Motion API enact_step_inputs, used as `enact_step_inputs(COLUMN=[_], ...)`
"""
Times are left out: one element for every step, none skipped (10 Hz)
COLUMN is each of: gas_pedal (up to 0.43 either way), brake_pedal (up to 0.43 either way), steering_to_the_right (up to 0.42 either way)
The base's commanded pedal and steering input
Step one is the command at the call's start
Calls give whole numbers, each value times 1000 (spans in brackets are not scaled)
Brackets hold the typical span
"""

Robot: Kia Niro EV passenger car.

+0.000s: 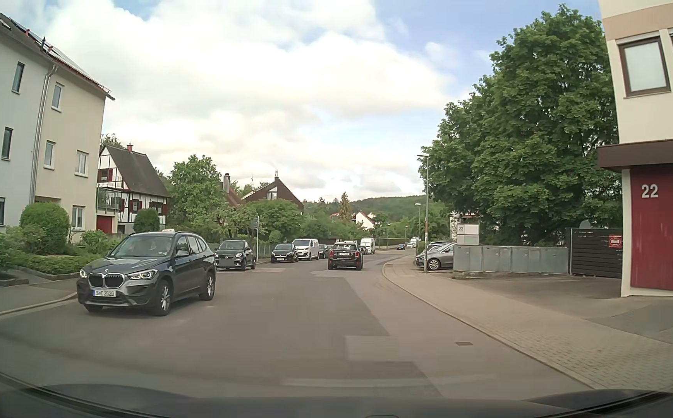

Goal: Follow the waypoints while adhering to traffic rules and regulations

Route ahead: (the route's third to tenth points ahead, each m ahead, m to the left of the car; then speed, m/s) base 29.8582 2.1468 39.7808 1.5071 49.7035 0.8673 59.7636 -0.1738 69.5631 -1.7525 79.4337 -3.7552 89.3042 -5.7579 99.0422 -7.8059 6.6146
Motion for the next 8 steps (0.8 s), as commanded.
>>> enact_step_inputs(gas_pedal=[47, 47, 47, 47, 47, 47, 47, 47], brake_pedal=[0, 0, 0, 0, 0, 0, 0, 0], steering_to_the_right=[5, 5, 4, 3, 0, -2, -1, -1])
